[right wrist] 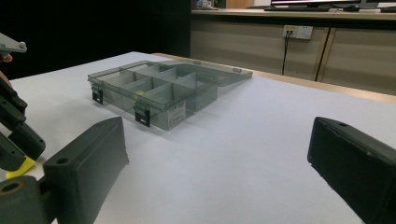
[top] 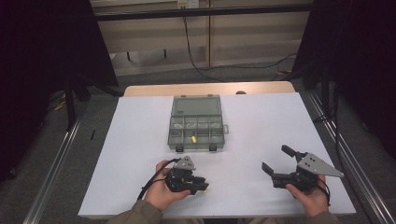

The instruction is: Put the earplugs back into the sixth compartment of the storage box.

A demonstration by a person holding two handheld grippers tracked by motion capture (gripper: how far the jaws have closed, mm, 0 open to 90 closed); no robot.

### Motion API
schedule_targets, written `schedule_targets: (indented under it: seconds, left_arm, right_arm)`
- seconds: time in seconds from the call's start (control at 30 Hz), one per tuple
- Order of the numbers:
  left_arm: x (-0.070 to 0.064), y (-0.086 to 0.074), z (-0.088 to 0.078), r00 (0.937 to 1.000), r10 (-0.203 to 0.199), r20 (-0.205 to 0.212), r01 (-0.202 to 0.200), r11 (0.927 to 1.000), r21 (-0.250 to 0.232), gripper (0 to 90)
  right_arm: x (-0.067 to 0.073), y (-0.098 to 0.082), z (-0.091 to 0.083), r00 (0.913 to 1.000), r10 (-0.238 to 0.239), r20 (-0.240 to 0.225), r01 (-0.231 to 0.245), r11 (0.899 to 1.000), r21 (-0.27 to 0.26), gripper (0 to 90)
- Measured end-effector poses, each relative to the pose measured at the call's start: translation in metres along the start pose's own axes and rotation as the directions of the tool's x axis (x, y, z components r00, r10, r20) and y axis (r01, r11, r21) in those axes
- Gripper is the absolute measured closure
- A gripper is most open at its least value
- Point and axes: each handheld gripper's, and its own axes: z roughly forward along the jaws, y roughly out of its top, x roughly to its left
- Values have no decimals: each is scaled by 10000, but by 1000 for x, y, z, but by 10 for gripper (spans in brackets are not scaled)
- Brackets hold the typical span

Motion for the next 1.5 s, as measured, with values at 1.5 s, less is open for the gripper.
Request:
schedule_targets:
  seconds: [1.5]
  left_arm:
    - [31,27,-35,9843,-1384,-1092,1266,9861,-1080,825]
  right_arm:
    - [0,0,-1,10000,13,2,-13,10000,-62,40]
